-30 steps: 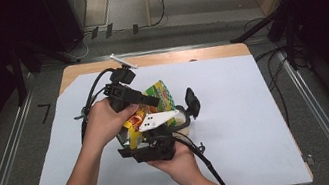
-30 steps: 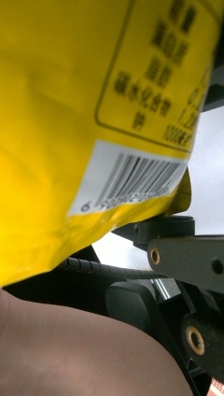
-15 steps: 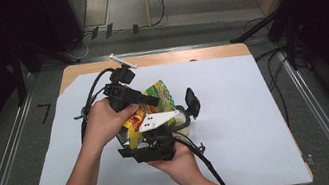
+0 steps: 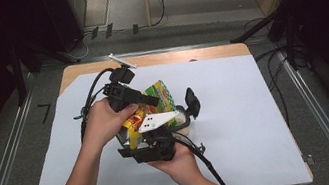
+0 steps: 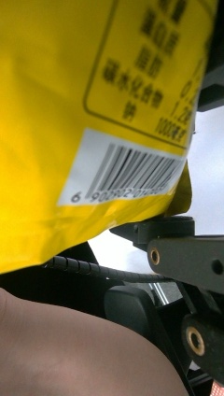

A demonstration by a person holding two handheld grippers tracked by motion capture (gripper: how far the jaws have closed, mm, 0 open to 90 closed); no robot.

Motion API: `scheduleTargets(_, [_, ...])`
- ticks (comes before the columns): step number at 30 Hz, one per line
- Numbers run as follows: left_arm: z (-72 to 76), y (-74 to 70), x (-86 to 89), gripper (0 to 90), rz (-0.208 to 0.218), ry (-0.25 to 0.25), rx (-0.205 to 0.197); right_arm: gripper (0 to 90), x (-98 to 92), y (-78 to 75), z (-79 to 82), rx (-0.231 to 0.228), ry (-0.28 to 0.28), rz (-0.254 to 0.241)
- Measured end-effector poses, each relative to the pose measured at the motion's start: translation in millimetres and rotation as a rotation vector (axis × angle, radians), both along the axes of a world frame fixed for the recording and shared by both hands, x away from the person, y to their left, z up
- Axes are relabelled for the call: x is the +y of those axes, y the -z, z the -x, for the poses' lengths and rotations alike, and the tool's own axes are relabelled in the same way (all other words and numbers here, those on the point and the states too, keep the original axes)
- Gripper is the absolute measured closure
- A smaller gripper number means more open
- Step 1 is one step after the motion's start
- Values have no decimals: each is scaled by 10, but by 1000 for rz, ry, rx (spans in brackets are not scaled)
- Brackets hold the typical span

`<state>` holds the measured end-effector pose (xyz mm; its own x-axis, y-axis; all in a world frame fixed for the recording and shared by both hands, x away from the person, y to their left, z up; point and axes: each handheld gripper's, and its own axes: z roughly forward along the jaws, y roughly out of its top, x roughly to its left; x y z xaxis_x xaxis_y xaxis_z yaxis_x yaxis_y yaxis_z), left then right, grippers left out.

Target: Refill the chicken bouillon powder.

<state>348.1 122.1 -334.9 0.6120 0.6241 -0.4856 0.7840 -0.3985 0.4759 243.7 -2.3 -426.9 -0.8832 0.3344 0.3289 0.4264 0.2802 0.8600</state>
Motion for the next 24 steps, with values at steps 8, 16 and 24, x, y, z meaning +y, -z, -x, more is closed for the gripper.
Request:
scheduleTargets(8, [6, 7, -16, 742, -12, 2, -6, 607, 3, 20, -4, 0, 1, -1])
scheduleTargets(16, [8, 13, -23, 742, -19, 4, -9, 608, 3, 32, -12, -3, 0, 3])
scheduleTargets(24, [5, 18, -23, 742, -19, 3, -9, 607, 2, 33, -13, 0, 1, 2])
